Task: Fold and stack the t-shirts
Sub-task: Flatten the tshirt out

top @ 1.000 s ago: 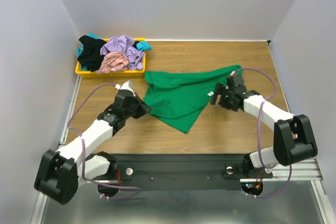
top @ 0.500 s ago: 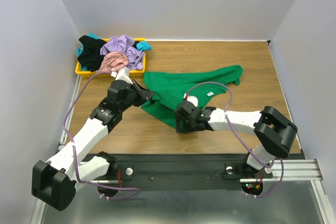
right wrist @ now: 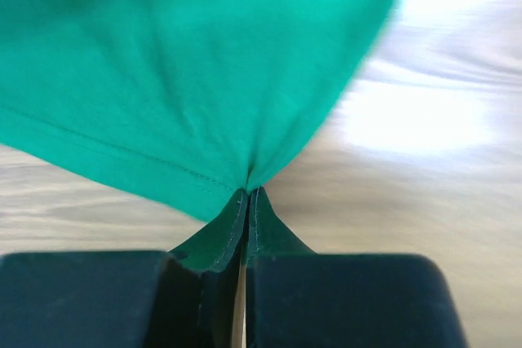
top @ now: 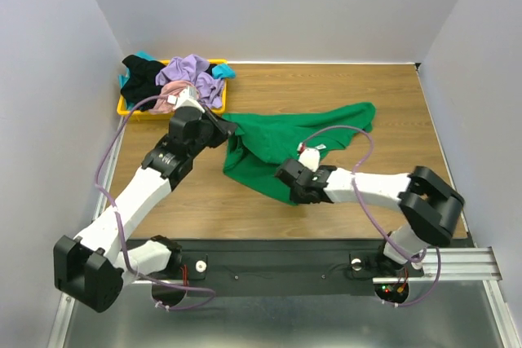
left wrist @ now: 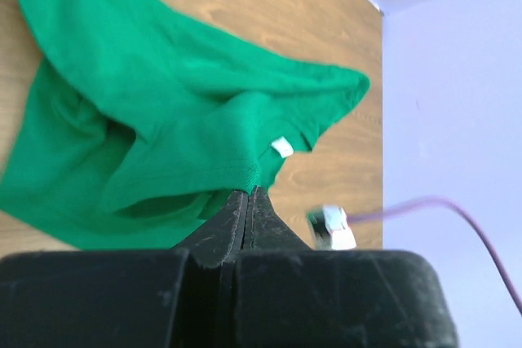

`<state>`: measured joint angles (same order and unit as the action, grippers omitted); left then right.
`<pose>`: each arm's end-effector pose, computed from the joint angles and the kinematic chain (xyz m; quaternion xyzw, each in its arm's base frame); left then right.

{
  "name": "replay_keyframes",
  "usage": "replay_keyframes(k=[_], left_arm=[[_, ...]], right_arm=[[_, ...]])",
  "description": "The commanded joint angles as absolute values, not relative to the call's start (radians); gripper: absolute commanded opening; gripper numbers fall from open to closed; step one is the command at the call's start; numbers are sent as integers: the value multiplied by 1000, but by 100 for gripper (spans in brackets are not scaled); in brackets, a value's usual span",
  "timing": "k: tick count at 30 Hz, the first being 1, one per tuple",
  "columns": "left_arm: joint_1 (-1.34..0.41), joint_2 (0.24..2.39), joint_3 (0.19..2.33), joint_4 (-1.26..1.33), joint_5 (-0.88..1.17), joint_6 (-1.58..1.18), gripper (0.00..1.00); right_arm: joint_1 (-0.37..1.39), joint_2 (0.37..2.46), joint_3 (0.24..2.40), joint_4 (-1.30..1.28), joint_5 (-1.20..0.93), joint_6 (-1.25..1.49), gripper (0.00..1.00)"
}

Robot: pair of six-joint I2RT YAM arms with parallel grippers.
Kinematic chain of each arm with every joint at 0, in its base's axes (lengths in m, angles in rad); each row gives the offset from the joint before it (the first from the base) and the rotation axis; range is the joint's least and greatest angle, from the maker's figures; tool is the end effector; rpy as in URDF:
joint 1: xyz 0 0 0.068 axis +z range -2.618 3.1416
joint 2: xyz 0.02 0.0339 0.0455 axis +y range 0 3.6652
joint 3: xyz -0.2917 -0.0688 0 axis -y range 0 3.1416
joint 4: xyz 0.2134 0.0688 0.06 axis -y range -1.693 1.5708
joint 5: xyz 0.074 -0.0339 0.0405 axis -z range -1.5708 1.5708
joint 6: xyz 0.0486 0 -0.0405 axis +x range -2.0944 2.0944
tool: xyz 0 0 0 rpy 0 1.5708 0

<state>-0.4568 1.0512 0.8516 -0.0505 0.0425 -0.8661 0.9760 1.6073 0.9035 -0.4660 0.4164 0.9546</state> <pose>0.1920 -0.0967 0.3529 -0.1477 0.7758 -0.3899 0.4736 0.1723 0.2196 0.2036 0.0309 0.9592 0.0449 0.2775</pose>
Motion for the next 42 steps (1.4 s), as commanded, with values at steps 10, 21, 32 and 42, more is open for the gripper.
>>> replay_keyframes(k=[10, 21, 32, 42], left_arm=[[-229, 1175, 1138, -222, -55, -825, 0], [-9, 1025, 944, -305, -87, -819, 0], [-9, 1095, 713, -134, 35, -841, 0], [-9, 863, 863, -156, 68, -816, 0]], right_arm=[[412, 944, 989, -753, 670, 675, 1], [29, 1100, 1216, -772, 646, 529, 0], [5, 1433, 1186, -554, 491, 463, 0], [6, 1260, 1417, -529, 525, 397, 0]])
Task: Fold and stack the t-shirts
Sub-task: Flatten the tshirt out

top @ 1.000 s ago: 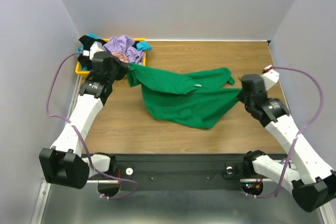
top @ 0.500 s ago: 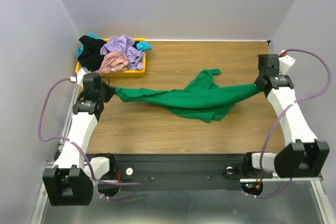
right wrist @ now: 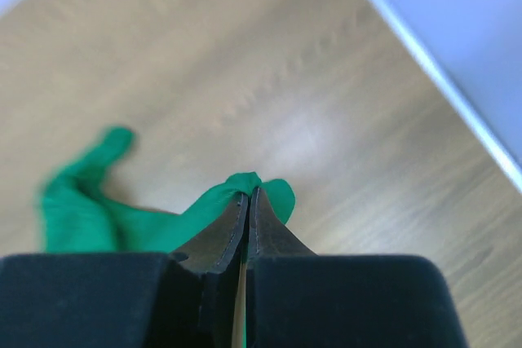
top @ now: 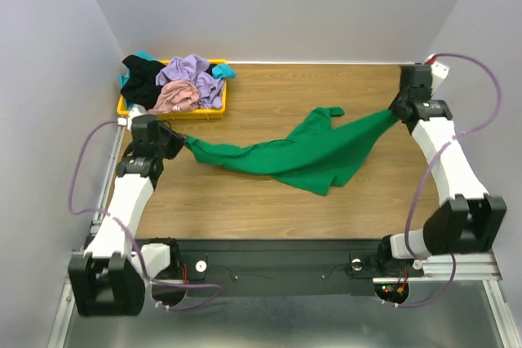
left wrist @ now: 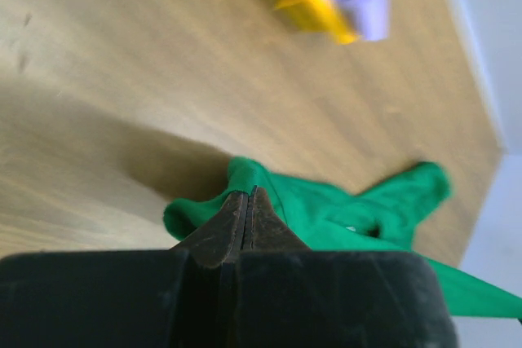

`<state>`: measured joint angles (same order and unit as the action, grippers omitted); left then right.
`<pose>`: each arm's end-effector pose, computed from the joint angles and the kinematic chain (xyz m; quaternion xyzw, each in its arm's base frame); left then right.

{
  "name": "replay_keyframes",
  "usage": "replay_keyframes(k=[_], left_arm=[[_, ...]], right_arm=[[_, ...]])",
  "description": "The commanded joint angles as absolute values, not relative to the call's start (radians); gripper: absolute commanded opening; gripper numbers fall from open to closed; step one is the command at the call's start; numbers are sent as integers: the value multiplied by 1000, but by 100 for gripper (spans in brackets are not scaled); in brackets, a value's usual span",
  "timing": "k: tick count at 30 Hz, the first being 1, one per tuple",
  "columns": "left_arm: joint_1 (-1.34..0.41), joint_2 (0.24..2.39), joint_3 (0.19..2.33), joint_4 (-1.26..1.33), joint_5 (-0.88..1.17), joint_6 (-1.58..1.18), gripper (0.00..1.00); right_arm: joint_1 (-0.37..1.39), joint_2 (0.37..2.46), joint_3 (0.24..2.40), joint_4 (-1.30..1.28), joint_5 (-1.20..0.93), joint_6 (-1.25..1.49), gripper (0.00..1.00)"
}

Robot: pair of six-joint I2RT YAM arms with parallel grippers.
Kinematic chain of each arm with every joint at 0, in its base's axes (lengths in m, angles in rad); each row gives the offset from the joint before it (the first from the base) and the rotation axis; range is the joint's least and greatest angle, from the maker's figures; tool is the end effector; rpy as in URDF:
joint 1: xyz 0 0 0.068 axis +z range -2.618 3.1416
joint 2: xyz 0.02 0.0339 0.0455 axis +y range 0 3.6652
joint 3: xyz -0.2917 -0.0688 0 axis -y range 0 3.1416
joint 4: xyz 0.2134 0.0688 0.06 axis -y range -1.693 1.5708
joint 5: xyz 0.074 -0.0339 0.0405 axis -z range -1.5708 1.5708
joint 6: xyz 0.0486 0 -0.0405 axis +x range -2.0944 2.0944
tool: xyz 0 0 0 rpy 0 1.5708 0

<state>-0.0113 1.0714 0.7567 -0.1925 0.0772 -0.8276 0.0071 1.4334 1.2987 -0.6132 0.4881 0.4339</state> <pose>0.2088 -0.0061 0.3011 -0.3239 0.7983 -0.2367 0.4492 0.2854 -0.0208 0.3537 0.2828 0.8487 -0.1312 0.4271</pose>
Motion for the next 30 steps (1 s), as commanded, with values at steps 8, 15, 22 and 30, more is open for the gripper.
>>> replay_keyframes(k=[8, 15, 22, 30], left_arm=[[-9, 585, 1190, -408, 8, -798, 0], [-9, 489, 1305, -475, 8, -818, 0], [-9, 529, 1232, -468, -21, -856, 0], [-9, 832, 884, -237, 29, -870, 0]], right_arm=[[5, 1052, 1712, -672, 612, 324, 1], [5, 1015, 1943, -724, 661, 255, 0], [5, 1100, 1994, -723, 721, 204, 0], [5, 1334, 1709, -573, 640, 247, 0]])
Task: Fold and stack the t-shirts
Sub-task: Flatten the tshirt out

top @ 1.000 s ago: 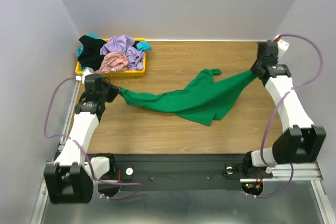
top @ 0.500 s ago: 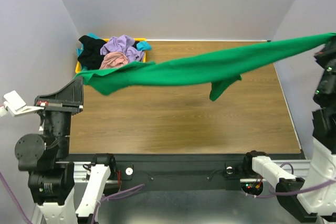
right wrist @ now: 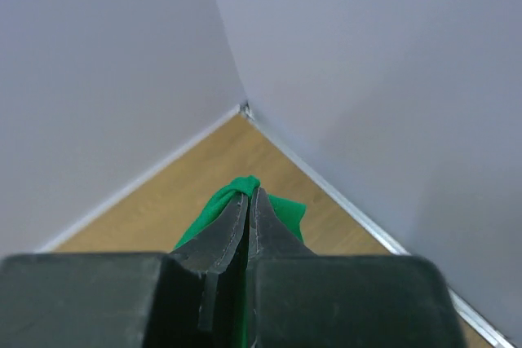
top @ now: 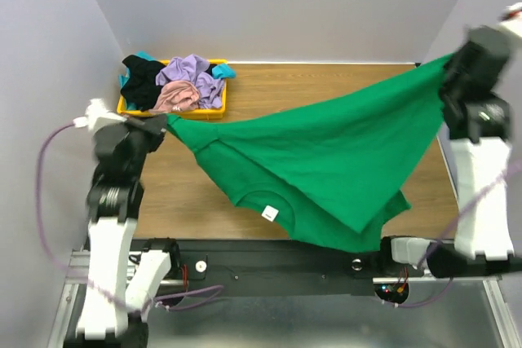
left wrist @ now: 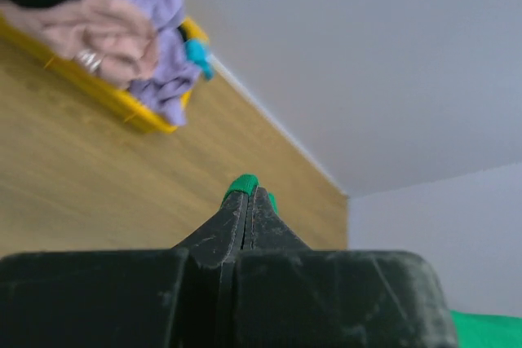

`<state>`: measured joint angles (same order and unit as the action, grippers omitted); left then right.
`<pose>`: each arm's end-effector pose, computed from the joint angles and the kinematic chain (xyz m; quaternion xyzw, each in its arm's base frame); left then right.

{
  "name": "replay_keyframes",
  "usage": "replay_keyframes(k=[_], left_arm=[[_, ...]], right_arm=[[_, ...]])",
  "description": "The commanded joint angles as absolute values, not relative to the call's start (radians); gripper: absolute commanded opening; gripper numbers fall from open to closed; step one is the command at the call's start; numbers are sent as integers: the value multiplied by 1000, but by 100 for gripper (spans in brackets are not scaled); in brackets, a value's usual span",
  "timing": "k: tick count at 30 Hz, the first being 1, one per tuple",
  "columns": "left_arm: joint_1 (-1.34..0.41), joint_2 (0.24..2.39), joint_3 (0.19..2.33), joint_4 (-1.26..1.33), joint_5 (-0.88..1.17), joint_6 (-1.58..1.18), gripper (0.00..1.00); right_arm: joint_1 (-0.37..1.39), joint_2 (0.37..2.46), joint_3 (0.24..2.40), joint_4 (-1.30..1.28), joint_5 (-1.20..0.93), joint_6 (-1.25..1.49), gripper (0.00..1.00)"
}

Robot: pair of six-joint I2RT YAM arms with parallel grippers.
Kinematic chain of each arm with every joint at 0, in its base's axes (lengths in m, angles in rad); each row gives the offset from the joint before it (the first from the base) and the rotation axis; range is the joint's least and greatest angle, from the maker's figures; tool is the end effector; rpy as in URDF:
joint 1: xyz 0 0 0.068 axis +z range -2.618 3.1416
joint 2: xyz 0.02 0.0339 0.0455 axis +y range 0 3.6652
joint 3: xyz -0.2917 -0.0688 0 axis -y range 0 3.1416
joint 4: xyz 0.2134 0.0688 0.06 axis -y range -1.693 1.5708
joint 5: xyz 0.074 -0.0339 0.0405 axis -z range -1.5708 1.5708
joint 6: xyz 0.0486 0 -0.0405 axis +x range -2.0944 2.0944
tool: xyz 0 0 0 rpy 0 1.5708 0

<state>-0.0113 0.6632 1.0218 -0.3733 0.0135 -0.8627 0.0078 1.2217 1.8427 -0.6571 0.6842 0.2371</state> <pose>0.0915 -0.0017 0.4224 -0.2898 0.6507 -0.3014 0.6339 0.1707 -0.0294 0.5565 0.3089 0.6470 -0.1598 0.6786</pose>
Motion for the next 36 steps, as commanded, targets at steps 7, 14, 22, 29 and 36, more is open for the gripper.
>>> replay_keyframes(k=[7, 14, 22, 29, 36], left_arm=[[-9, 1173, 713, -20, 29, -861, 0], [-8, 1469, 805, -5, 41, -838, 0], [-9, 1471, 808, 23, 37, -838, 0], [-9, 1391, 755, 23, 40, -821, 0], [-8, 1302, 692, 32, 35, -793, 0]], right_arm=[[5, 1638, 1437, -382, 520, 310, 0], [5, 1942, 1552, -373, 486, 321, 3], [6, 1893, 1543, -377, 407, 328, 81], [99, 1546, 1266, -434, 232, 402, 100], [515, 1315, 915, -544, 223, 620, 100]])
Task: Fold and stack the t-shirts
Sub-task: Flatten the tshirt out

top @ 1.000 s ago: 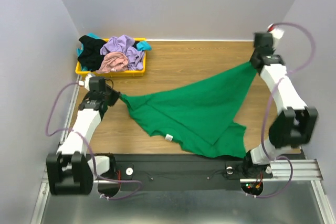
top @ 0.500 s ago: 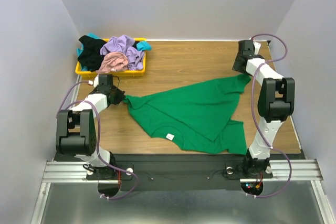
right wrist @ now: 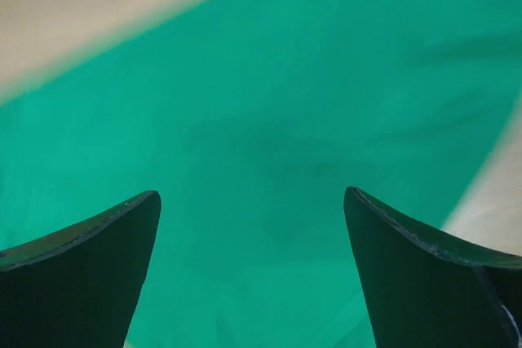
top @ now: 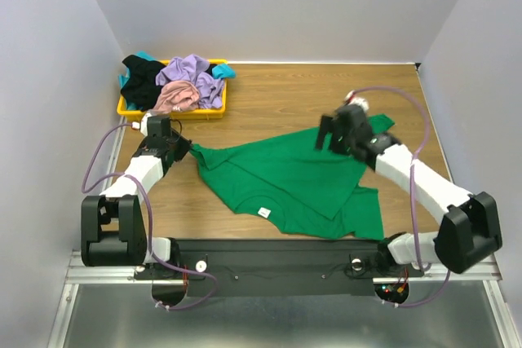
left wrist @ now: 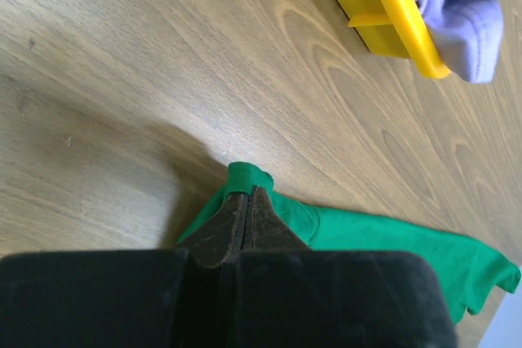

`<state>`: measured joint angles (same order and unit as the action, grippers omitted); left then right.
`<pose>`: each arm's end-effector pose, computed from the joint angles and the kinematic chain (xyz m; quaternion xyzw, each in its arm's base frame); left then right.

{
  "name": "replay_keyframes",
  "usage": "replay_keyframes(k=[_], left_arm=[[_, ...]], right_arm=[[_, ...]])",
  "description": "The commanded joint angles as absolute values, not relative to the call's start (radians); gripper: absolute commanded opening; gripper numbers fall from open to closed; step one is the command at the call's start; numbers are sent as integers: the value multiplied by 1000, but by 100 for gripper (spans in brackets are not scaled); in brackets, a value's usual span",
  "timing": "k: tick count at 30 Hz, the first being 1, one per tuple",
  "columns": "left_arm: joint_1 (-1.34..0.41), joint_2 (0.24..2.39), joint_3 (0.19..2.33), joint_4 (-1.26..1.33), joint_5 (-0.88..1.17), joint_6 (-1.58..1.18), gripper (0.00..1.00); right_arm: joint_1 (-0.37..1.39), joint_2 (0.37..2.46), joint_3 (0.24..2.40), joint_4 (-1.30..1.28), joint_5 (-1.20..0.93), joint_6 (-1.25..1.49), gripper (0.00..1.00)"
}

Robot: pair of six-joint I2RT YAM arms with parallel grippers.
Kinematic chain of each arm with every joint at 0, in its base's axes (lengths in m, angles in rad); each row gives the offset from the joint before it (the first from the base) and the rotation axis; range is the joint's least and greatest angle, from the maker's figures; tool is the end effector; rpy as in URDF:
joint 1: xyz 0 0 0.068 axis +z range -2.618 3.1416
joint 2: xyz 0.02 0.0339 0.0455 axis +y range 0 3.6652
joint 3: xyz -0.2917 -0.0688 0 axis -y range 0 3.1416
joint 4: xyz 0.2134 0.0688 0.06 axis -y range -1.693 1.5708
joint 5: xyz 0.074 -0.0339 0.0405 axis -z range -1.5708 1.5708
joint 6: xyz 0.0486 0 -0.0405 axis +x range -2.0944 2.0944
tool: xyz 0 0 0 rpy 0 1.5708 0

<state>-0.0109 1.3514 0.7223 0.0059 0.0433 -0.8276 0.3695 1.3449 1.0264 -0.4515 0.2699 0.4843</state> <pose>0.2638 -0.0050 0.2496 -0.3442 0.8204 -0.2033 0.4088 0.2498 0.0829 0.3038 0.1047 0.9080 0.0471 0.4029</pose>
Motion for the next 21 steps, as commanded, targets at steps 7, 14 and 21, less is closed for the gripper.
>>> replay_keyframes(k=[7, 14, 21], left_arm=[[-29, 1264, 649, 58, 43, -801, 0], [-38, 1224, 618, 55, 26, -799, 0], [-38, 1203, 614, 51, 21, -792, 0]], right_arm=[[849, 1298, 804, -638, 264, 891, 99], [910, 1327, 773, -724, 327, 1000, 96], [910, 1264, 713, -744, 362, 1063, 85]])
